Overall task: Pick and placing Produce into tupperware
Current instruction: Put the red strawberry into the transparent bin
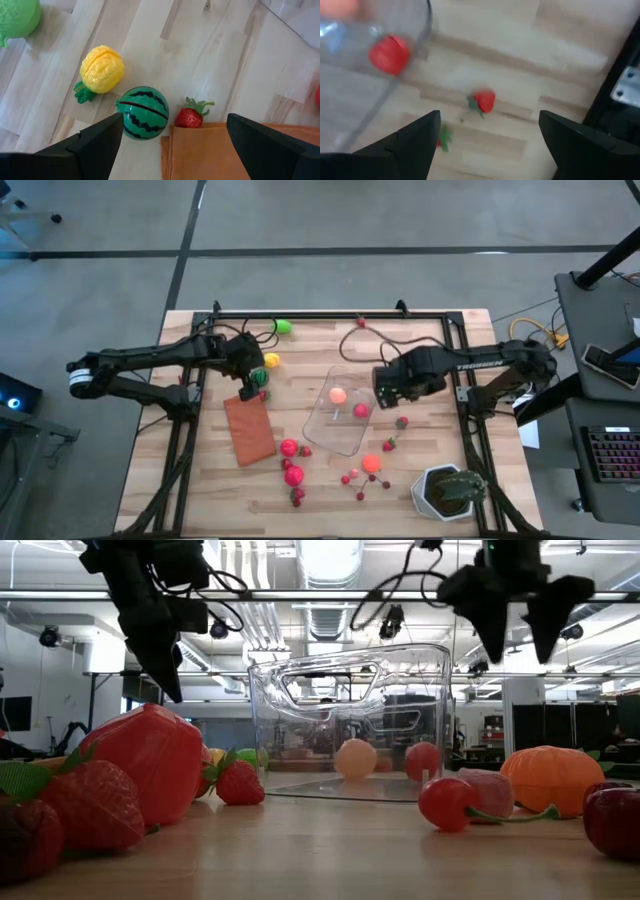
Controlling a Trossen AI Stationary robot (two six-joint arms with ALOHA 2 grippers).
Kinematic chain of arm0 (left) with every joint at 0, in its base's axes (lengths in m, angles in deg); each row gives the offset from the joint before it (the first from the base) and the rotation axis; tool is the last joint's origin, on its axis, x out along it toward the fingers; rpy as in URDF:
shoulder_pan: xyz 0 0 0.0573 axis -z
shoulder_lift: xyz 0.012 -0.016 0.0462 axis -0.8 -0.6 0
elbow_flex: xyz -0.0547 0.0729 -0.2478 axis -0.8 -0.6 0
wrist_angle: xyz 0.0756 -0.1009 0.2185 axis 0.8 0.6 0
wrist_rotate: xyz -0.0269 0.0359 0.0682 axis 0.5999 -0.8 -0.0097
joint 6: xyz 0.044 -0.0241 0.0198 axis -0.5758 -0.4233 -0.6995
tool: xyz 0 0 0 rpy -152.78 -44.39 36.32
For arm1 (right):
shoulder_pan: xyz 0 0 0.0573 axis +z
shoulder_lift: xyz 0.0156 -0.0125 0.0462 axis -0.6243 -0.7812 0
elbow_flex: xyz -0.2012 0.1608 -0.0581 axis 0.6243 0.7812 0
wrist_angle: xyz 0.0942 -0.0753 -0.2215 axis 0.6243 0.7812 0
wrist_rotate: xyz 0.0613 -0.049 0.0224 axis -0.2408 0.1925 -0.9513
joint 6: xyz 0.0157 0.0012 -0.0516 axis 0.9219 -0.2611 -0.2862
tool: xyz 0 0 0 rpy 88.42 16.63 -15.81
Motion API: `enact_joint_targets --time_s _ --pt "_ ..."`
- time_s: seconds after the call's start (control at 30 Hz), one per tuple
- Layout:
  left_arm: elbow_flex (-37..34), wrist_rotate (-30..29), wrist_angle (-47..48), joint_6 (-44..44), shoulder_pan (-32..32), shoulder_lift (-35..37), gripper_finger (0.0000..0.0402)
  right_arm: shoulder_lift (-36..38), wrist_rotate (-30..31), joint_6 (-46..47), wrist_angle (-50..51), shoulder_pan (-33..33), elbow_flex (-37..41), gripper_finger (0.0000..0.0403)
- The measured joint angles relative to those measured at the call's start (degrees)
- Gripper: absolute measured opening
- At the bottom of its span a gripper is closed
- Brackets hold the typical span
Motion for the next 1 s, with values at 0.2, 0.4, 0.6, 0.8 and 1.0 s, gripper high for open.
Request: enact_joint_targets --time_s 0.2,0.4,0.6,0.8,1.0 --pt "-0.7 0.0 0.0 -0.9 0.0 -0.1 0.0341 -0.1 -5.4 0.0 -9.1 2.8 8.9 0.0329" --pt "-1.3 0.0 0.0 -0.9 0.0 -0.1 0.0341 -0.1 -8.7 3.4 -21.4 4.1 18.0 0.0329" --pt "-1.5 0.0 0.0 -0.9 0.0 0.0 0.0341 -0.1 -6.3 7.8 -23.5 4.5 22.8 0.0329" --pt "-1.3 0.0 -0.2 -0.9 0.0 0.0 0.0341 -0.1 -5.5 7.8 -26.3 4.5 26.1 0.0326" --pt "-1.2 0.0 -0.5 -0.9 0.0 0.0 0.0341 -0.1 -6.5 7.1 -34.4 4.5 29.4 0.0326"
